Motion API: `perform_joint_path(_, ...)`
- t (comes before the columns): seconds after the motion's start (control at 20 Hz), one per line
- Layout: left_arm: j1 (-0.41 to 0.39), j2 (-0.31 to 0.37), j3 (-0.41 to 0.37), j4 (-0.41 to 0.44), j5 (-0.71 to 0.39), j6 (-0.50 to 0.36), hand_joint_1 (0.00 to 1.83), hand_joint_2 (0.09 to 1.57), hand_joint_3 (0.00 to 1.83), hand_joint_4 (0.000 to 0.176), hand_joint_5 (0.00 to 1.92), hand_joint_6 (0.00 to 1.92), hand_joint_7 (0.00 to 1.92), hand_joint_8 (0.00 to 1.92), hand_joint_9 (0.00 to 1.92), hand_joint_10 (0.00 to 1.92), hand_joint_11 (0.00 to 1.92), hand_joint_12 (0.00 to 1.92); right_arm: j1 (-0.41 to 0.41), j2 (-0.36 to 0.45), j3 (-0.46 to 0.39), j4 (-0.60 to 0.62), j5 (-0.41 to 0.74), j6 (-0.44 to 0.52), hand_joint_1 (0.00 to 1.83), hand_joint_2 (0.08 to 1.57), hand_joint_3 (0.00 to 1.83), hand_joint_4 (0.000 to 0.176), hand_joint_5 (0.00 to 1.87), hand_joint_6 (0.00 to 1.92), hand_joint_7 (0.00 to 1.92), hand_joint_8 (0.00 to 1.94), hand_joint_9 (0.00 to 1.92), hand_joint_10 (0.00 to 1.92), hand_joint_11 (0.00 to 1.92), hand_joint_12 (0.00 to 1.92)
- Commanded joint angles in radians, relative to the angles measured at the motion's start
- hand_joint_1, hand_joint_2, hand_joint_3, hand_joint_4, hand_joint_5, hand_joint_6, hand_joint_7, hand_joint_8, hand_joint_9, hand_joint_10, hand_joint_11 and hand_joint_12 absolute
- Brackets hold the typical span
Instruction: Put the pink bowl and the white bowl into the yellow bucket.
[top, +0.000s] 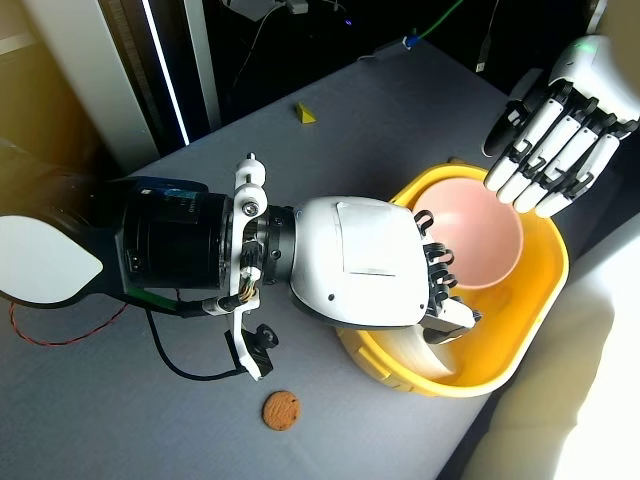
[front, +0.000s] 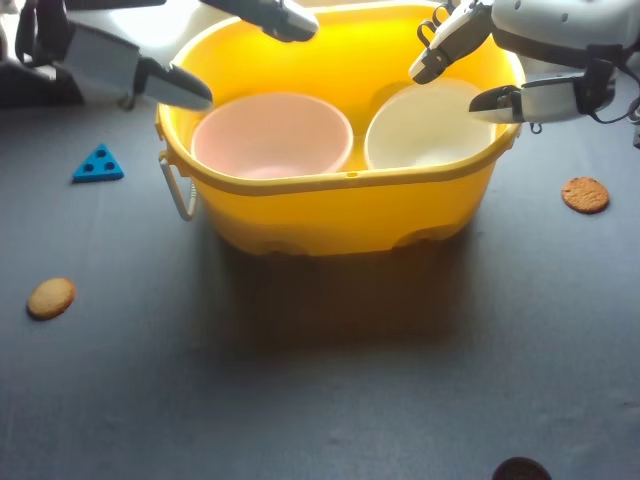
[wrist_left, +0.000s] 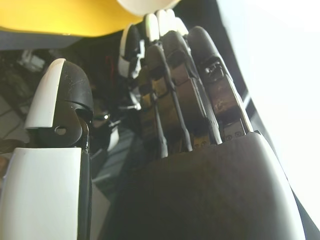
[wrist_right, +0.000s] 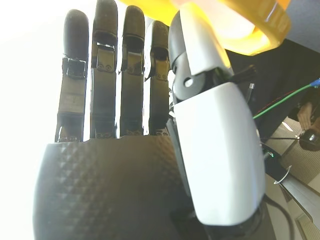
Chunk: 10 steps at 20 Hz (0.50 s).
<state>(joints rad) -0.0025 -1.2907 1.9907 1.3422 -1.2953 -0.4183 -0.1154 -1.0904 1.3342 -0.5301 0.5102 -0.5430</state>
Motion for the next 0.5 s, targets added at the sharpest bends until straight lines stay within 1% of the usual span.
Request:
perform_joint_path(0.0, 0.008, 0.035, -0.019, -0.085, -0.037, 0.011, 0.68, 1.21, 0.0, 0.0, 0.37, 0.0, 0.49, 0.0, 0.48, 0.0, 0.08, 0.95, 0.02, 0.013, 0.003, 0.031, 0.096, 0.013, 1.0, 1.1, 0.0, 0.0, 0.68, 0.0, 0.75, 0.0, 0.74, 0.05, 0.28, 1.19)
perform_joint_path(0.05, 0.023, 0.054, -0.053, -0.082, -0.034, 0.022, 0.68, 1.21, 0.0, 0.0, 0.37, 0.0, 0.49, 0.0, 0.48, 0.0, 0.08, 0.95, 0.021, 0.013, 0.003, 0.031, 0.093, 0.018, 1.0, 1.1, 0.0, 0.0, 0.68, 0.0, 0.75, 0.0, 0.74, 0.05, 0.28, 1.19)
perform_joint_path(0.1, 0.051, 0.091, -0.116, -0.08, -0.026, 0.039, 0.67, 1.21, 0.0, 0.0, 0.36, 0.0, 0.47, 0.0, 0.45, 0.0, 0.06, 0.95, 0.023, 0.014, 0.003, 0.031, 0.091, 0.022, 0.92, 1.11, 0.0, 0.0, 0.64, 0.0, 0.71, 0.0, 0.71, 0.04, 0.25, 1.18)
perform_joint_path(0.15, 0.07, 0.114, -0.156, -0.079, -0.018, 0.048, 0.63, 1.2, 0.0, 0.0, 0.36, 0.0, 0.47, 0.0, 0.45, 0.0, 0.06, 0.95, 0.024, 0.014, 0.003, 0.031, 0.091, 0.027, 0.85, 1.11, 0.0, 0.0, 0.58, 0.0, 0.65, 0.0, 0.66, 0.01, 0.22, 1.2)
perform_joint_path(0.2, 0.113, 0.172, -0.255, -0.073, 0.003, 0.07, 0.56, 1.23, 0.0, 0.0, 0.31, 0.0, 0.42, 0.0, 0.4, 0.0, 0.01, 0.96, 0.029, 0.017, 0.002, 0.009, 0.091, 0.058, 0.83, 1.1, 0.0, 0.0, 0.57, 0.0, 0.64, 0.0, 0.65, 0.01, 0.19, 1.2)
perform_joint_path(0.25, 0.142, 0.209, -0.318, -0.073, 0.016, 0.084, 0.56, 1.23, 0.0, 0.0, 0.31, 0.0, 0.42, 0.0, 0.4, 0.0, 0.01, 0.96, 0.036, 0.022, -0.001, -0.013, 0.091, 0.084, 0.83, 1.1, 0.0, 0.0, 0.57, 0.0, 0.64, 0.0, 0.65, 0.01, 0.19, 1.2)
perform_joint_path(0.3, 0.172, 0.249, -0.382, -0.069, 0.029, 0.106, 0.52, 1.2, 0.0, 0.0, 0.29, 0.0, 0.4, 0.0, 0.4, 0.0, 0.04, 0.92, 0.039, 0.028, -0.01, -0.015, 0.091, 0.087, 0.77, 1.09, 0.0, 0.0, 0.5, 0.0, 0.58, 0.0, 0.57, 0.0, 0.1, 1.21)
perform_joint_path(0.35, 0.204, 0.287, -0.446, -0.06, 0.041, 0.134, 0.52, 1.2, 0.0, 0.0, 0.29, 0.0, 0.4, 0.0, 0.4, 0.0, 0.04, 0.92, 0.045, 0.037, -0.025, -0.019, 0.084, 0.087, 0.77, 1.09, 0.0, 0.0, 0.5, 0.0, 0.58, 0.0, 0.57, 0.0, 0.1, 1.21)
perform_joint_path(0.4, 0.232, 0.318, -0.507, -0.052, 0.05, 0.16, 0.37, 1.19, 0.0, 0.0, 0.23, 0.0, 0.3, 0.0, 0.29, 0.0, 0.01, 0.77, 0.054, 0.046, -0.043, -0.029, 0.068, 0.087, 0.75, 1.07, 0.0, 0.0, 0.41, 0.0, 0.49, 0.0, 0.49, 0.0, 0.02, 1.19)
perform_joint_path(0.45, 0.265, 0.354, -0.569, -0.049, 0.056, 0.187, 0.27, 1.18, 0.0, 0.0, 0.2, 0.0, 0.27, 0.0, 0.27, 0.0, 0.0, 0.74, 0.066, 0.061, -0.073, -0.046, 0.04, 0.086, 0.72, 1.06, 0.0, 0.0, 0.34, 0.0, 0.43, 0.0, 0.43, 0.0, 0.0, 1.13)
